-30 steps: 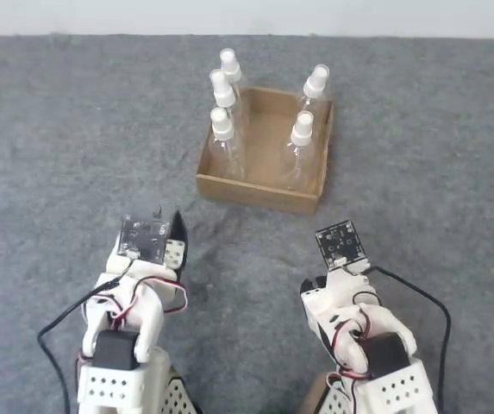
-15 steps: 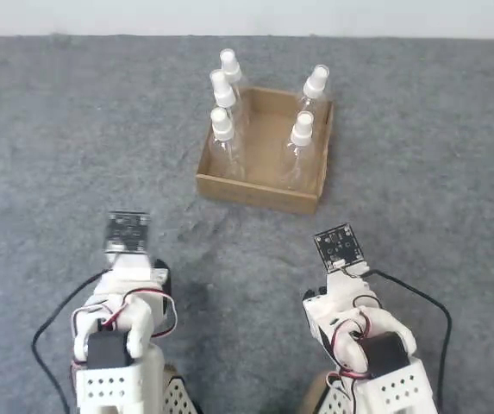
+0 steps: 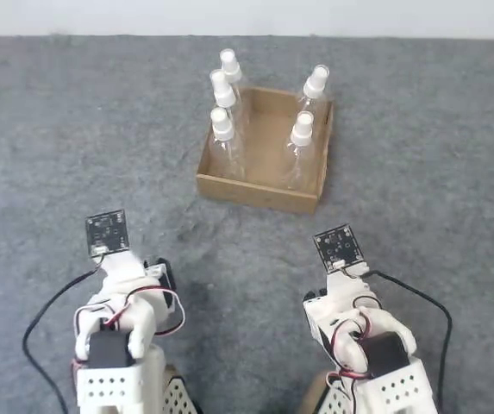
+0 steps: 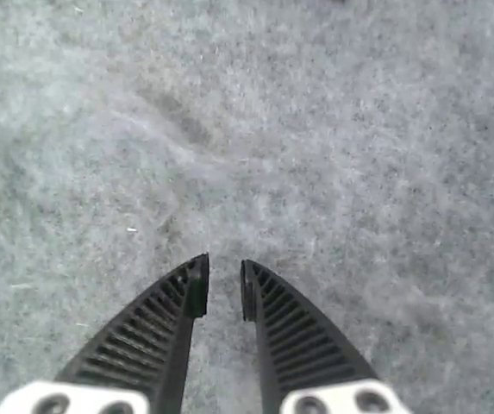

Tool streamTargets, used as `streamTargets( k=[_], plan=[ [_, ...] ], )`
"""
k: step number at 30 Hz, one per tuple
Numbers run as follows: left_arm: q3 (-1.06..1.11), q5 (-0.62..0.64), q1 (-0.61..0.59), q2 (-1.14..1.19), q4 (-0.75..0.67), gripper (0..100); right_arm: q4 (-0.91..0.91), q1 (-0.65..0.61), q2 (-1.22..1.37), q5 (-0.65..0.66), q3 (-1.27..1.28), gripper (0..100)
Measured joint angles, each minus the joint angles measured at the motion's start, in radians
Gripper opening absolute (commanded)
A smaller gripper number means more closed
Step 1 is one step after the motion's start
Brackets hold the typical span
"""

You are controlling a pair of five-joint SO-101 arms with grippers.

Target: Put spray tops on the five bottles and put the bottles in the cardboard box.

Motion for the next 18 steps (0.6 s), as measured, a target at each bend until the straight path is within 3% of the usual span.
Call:
streamTargets(
  k=[4, 6, 18],
  plan=[
    [0.0, -0.215, -0.017, 0.0, 0.0, 8, 0.0, 0.0, 0.0, 0.0, 0.0, 0.6],
    [0.0, -0.253, -0.017, 0.0, 0.0, 8, 0.0, 0.0, 0.0, 0.0, 0.0, 0.6],
    [0.0, -0.121, -0.023, 0.0, 0.0, 8, 0.0, 0.0, 0.0, 0.0, 0.0, 0.6]
  ],
)
